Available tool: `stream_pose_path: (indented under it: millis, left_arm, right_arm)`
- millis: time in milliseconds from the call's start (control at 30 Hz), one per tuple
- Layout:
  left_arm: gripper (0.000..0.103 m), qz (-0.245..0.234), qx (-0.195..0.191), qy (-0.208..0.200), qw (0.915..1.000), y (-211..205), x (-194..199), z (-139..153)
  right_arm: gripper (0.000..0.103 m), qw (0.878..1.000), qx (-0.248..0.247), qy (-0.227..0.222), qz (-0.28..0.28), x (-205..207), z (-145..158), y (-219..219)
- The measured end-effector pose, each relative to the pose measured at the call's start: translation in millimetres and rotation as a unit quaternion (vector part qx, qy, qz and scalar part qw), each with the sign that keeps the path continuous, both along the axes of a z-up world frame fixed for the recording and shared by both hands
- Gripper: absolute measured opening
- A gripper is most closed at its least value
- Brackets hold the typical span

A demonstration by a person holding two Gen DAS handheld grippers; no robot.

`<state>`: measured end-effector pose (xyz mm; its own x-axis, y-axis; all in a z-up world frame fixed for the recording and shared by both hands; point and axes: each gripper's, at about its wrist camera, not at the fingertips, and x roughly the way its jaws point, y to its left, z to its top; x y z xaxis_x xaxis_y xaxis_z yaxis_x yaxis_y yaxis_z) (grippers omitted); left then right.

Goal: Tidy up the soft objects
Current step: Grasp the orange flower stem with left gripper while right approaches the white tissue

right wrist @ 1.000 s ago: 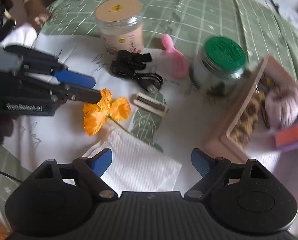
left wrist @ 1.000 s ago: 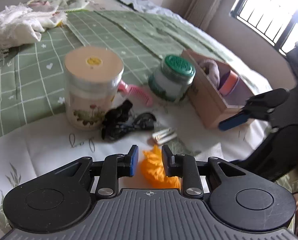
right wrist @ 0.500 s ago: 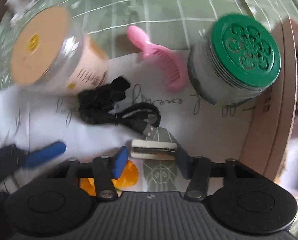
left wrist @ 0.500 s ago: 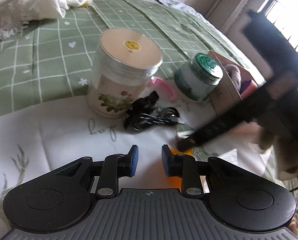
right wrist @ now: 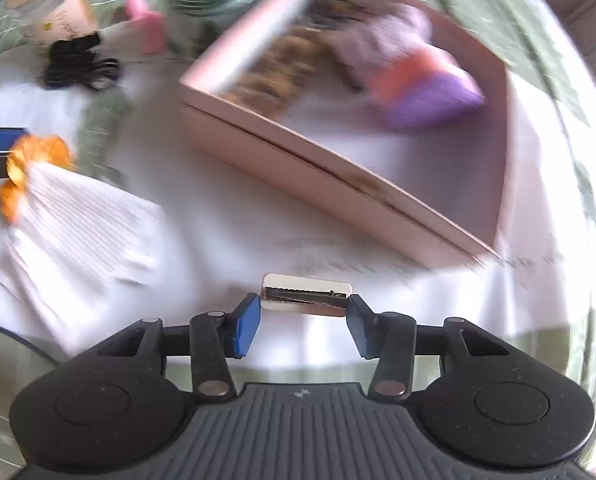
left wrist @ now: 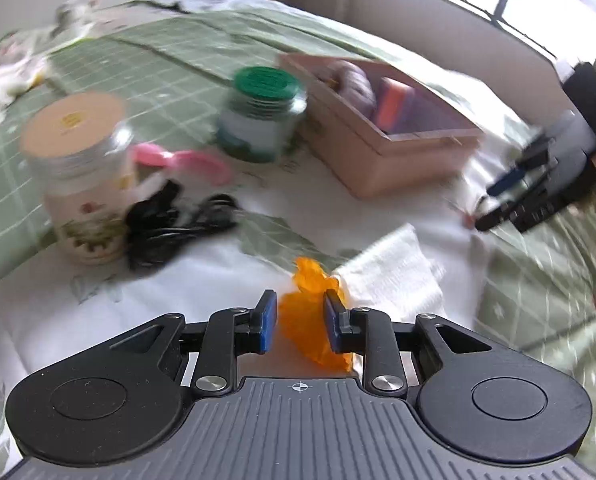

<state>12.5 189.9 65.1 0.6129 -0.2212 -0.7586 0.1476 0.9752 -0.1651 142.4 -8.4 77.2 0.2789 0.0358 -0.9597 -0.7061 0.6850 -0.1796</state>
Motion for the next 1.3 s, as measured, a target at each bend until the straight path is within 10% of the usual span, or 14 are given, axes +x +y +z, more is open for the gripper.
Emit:
stream_pose_path:
  millis: [233, 533, 633, 767, 800, 900, 1033, 1233, 1300]
  left_arm:
    - [0.028, -0.028, 0.057, -0.026, 0.9976, -15.9, 7.0, 24.2]
    - [0.028, 0.115, -0.061, -0.015, 0.9914, 53.6, 2.2, -2.6]
    - [0.028, 0.118, -0.046, -0.007, 0.9920, 55.2, 3.6, -6.9]
    - [0.028, 0.082, -0.052, -0.042, 0.9944, 44.7, 2.9, 2.3]
    - [0.028, 0.070, -0.053, -0.046, 0.9951, 40.9, 2.5, 4.8]
    - [0.028, 0.032, -0.044, -0.054, 0.9971, 26.6, 1.3, 13.0]
    - [0.028, -0.062, 0.062, -0.050, 0.9949, -18.6, 6.5, 21.6]
    - [0.031, -0.187, 0.207, 0.015, 0.9601, -70.4, 26.7, -0.3]
    - [0.031, -0.205, 0.240, 0.030, 0.9484, -74.3, 29.1, -8.8]
  right_arm:
    - [0.070, 0.995, 0.100, -0.029, 0.009, -27.8, 8.1, -42.5]
    - [0.086, 0.943, 0.119, -0.015, 0.312, -91.9, 16.8, 73.0]
    - [0.083, 0.949, 0.097, 0.041, 0.296, -93.5, -4.6, 89.9]
    - [0.011, 0.952, 0.103, 0.035, 0.286, -99.1, -4.0, 52.2]
    - [0.007, 0.958, 0.115, 0.045, 0.258, -94.7, 2.9, 40.3]
    - [0.007, 0.969, 0.161, 0.042, 0.180, -83.5, 24.3, -4.0]
    - [0.007, 0.983, 0.168, 0.017, 0.078, -68.0, 29.7, -60.8]
    - [0.010, 0.987, 0.159, 0.014, -0.012, -67.7, 16.7, -117.8]
    - [0.029, 0.986, 0.162, 0.018, -0.028, -69.3, 9.9, -122.4]
